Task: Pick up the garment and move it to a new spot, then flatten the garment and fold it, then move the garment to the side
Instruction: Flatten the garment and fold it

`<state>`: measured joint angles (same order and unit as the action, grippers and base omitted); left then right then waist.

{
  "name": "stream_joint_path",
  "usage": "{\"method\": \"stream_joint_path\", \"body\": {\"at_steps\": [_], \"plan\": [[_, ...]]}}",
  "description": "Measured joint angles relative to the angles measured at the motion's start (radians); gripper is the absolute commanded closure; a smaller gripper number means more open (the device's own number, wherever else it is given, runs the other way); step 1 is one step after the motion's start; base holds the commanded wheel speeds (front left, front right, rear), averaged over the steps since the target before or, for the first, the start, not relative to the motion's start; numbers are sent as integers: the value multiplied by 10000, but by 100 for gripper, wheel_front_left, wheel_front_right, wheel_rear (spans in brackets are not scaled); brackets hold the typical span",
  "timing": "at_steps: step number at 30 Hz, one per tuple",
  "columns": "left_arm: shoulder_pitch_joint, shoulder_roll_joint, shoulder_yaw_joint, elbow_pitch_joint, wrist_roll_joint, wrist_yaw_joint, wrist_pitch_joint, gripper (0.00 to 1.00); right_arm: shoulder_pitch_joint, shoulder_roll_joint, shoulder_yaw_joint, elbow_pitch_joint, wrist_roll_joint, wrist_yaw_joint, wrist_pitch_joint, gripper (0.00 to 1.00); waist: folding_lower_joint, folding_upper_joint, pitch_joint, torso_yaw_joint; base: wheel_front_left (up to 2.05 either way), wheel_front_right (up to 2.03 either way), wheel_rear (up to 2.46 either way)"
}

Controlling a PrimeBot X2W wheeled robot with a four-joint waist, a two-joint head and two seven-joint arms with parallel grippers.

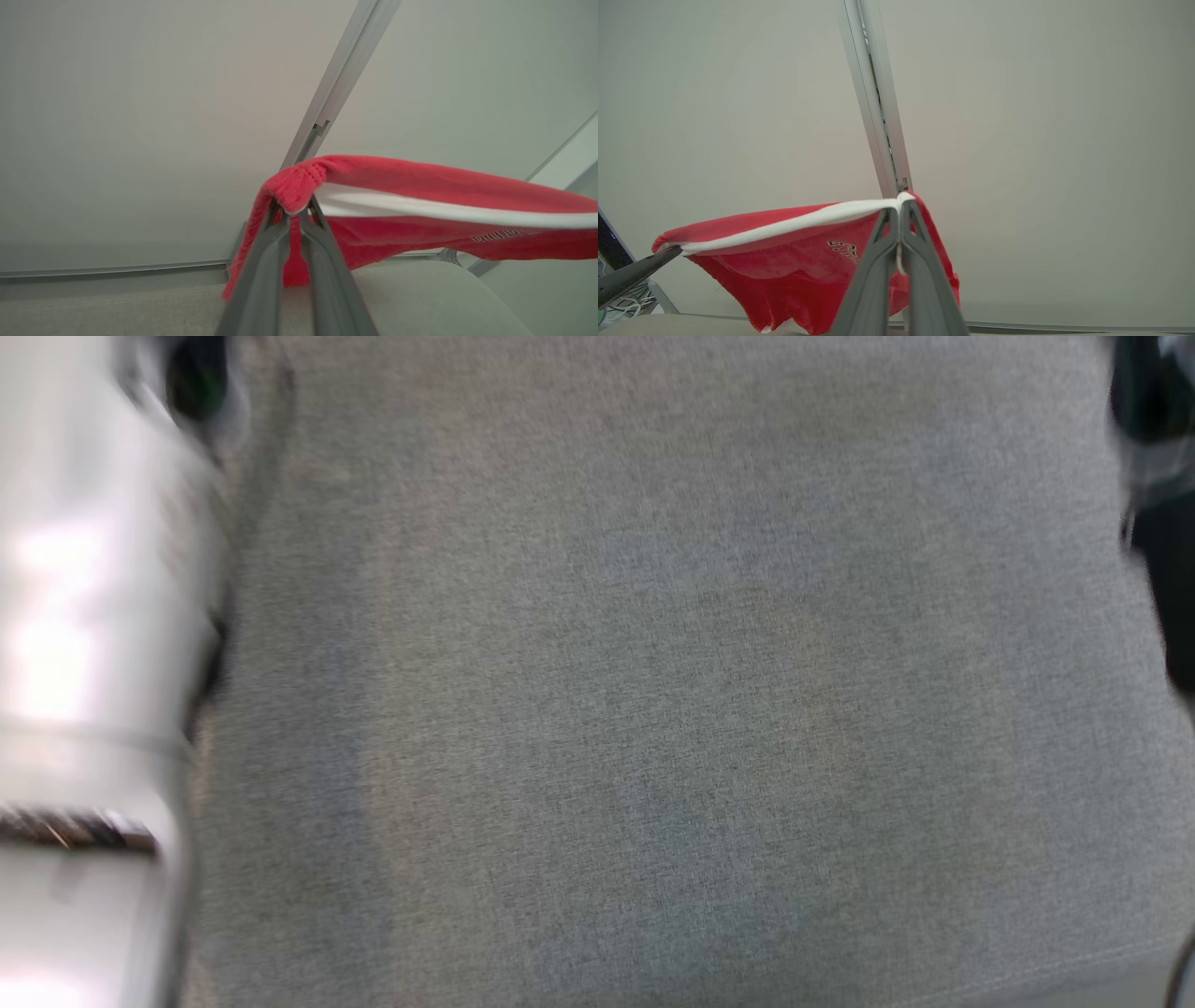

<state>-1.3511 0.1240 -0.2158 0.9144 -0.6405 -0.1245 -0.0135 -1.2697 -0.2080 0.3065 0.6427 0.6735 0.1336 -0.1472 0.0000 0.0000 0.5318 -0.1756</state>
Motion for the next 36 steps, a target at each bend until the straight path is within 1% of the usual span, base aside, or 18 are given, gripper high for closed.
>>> {"method": "stream_joint_path", "body": {"at_steps": [2,3,5,7,9,10,12,14,17,19,21,23,25,28,30,32,36], "plan": [[1114,-142,-433,-221,-562,-36,84,100,1172,-654,821,-424,339,0,-205,100,1,0,-223,74,0,0,0],[1664,-169,-711,-604,-899,-38,146,100,1750,-1078,1162,-773,545,0,-305,100,0,0,-338,119,0,0,0],[2646,-157,-1277,-1603,-1670,-52,343,100,2783,-1929,1519,-1411,1041,-10,-550,100,0,0,-523,234,0,0,0],[3880,121,-1847,-2644,-2362,-54,506,100,3991,-2752,1883,-2061,1371,-27,-723,100,0,0,-752,336,0,0,0],[5372,591,-2307,-3507,-2899,-63,593,100,5302,-3214,2002,-2552,1891,-23,-853,100,0,0,-1064,417,0,0,0],[6115,759,-2500,-3873,-3206,-63,658,100,5939,-3457,2115,-2780,1914,-19,-917,100,0,0,-1250,446,0,0,0],[7528,1147,-2974,-4577,-3336,-67,658,100,7108,-3850,2015,-3043,1948,4,-1007,100,0,0,-1666,488,0,0,0],[8746,1304,-3099,-5173,-3582,-79,608,100,8138,-4151,1962,-3375,1766,13,-1057,100,0,1,-2058,518,0,0,0],[10611,1507,-3327,-5754,-3731,-10,403,100,9725,-4155,1879,-3630,1394,21,-1093,100,0,0,-2619,541,0,0,0],[11784,1559,-3498,-6136,-3753,259,201,100,10938,-4159,1770,-3745,1168,21,-1101,100,0,0,-3010,556,0,0,0],[12780,1488,-3582,-6481,-3848,579,17,100,12097,-4190,1655,-3935,959,21,-1103,100,0,1,-3359,587,0,0,0],[13850,1348,-3632,-6932,-4161,754,-198,100,13248,-4132,1127,-4251,872,25,-1116,100,0,0,-3671,649,0,0,0],[14644,1287,-3741,-7409,-4251,957,-270,100,14320,-4132,518,-4704,516,27,-1124,100,-1,0,-3837,793,0,0,0],[15084,1384,-3662,-8111,-4301,1266,-414,100,15391,-3929,-169,-5457,238,25,-1127,100,0,0,-3789,1027,0,0,0],[15162,1413,-3572,-8519,-4380,1396,-426,100,15516,-3870,-571,-5940,88,25,-1124,100,0,0,-3610,1121,0,0,0],[15065,1452,-3488,-8815,-4381,1532,-380,100,15308,-3847,-830,-6278,-69,25,-980,100,0,1,-3419,1208,0,0,0],[14271,1480,-3250,-9244,-4334,1758,-188,100,13792,-3712,-694,-6681,-282,2,-439,100,-1,0,-2993,1347,0,0,0]]}}
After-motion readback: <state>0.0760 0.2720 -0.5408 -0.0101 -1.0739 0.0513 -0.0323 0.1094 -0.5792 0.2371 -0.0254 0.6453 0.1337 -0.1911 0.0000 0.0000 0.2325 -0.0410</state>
